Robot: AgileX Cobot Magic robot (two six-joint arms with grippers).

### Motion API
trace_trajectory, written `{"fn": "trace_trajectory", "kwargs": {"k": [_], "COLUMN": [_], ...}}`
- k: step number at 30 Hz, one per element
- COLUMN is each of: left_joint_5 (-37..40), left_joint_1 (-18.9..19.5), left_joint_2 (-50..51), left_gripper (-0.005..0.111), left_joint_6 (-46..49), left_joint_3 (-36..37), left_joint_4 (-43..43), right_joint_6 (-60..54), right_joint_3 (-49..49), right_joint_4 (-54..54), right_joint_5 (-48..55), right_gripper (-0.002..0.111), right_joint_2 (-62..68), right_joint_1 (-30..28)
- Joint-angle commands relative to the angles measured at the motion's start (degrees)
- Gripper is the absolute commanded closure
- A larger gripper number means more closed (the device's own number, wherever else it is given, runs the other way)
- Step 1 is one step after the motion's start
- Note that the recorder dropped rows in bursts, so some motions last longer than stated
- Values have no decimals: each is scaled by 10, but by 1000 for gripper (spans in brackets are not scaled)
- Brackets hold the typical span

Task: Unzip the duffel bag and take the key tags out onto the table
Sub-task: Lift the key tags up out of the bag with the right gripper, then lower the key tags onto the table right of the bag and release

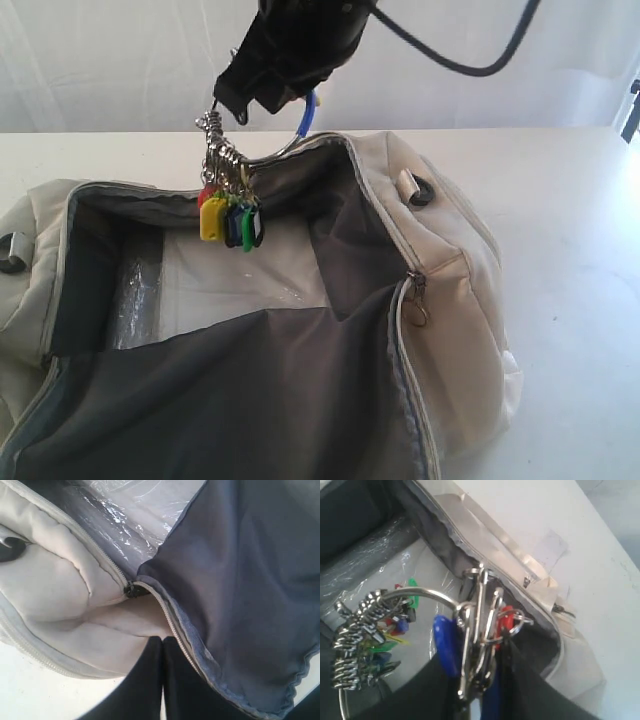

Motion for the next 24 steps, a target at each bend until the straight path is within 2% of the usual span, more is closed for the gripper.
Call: {"fn": "trace_trajectory", "kwargs": {"k": [1,13,24], "left_joint_5": [2,-1,-1], "left_joint_1": [1,1,1], "left_joint_2": [-4,-4,-4], "left_gripper": [107,107,107], "left_joint_6": [-1,-1,-1], "left_joint_3": [4,4,4], "left_joint_4": [-8,-8,-8], "right_joint_6": [-3,0,16], "right_joint_3": [20,125,238], "right_joint_4": [-4,-4,-4], "right_joint_5": [20,22,-59], "right_gripper": [108,108,108], "right_joint_2": [-52,-221,-300], "right_joint_1": [-32,-169,-289]}}
